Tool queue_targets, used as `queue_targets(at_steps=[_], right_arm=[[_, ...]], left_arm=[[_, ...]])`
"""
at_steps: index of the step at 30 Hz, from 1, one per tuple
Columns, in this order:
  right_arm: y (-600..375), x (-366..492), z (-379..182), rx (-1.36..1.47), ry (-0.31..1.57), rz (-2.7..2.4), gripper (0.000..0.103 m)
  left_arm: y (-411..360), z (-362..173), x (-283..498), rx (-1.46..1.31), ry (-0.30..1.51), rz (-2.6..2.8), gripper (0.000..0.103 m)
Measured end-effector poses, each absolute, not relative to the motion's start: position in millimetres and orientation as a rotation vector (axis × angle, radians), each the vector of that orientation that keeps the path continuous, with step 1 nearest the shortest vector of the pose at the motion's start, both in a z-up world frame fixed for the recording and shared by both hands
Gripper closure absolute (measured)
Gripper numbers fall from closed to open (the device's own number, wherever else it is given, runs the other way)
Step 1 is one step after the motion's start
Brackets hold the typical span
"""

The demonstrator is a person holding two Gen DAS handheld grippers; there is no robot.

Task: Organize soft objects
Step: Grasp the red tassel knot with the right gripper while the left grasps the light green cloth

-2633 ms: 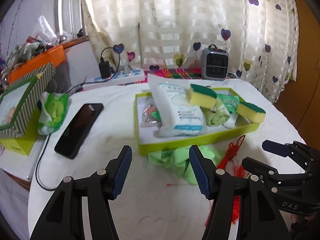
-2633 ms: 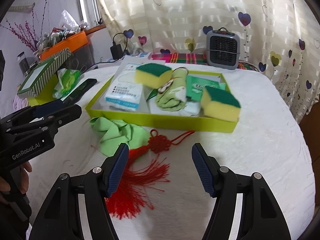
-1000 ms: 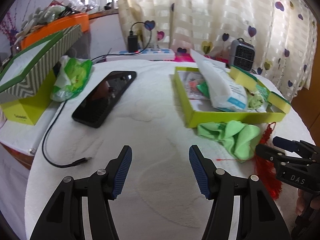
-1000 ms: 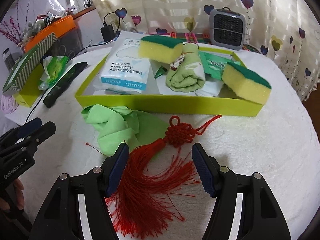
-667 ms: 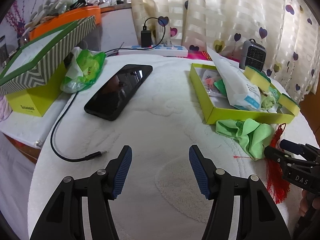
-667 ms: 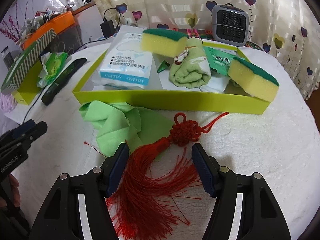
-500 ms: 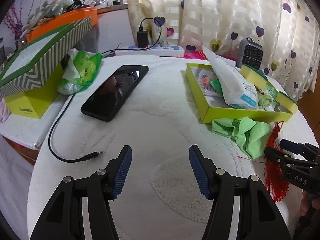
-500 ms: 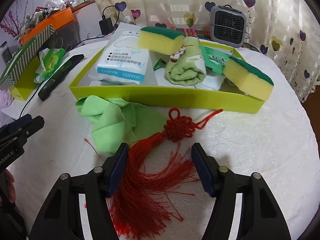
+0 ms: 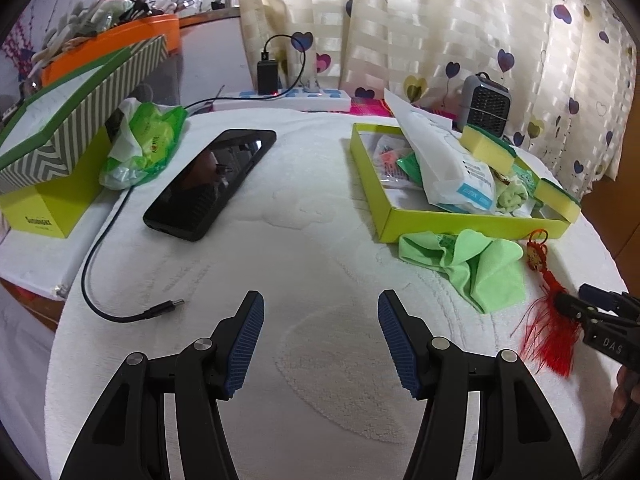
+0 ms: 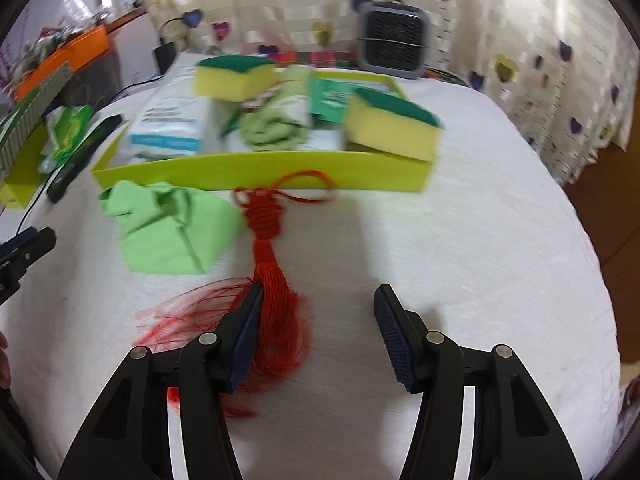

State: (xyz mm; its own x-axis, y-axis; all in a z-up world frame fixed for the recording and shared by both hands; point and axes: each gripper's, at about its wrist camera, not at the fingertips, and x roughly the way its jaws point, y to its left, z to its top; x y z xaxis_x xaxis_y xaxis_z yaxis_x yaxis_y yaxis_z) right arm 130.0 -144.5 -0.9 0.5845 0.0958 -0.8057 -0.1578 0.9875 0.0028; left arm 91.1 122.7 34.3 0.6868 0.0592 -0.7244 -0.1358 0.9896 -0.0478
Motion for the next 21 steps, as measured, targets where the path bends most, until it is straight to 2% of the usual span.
queue_targets(at_steps=[12,21], right_arm=[[-168,121,28,0.0,0.835,0.198,0.046],[-134,144,6,-0.05,0.882,0.322,0.046]], left_arm=[[112,33,96,-0.103,0.823,0.062,0.044],[98,29,106,-0.118,0.855,-0.004,0.044]])
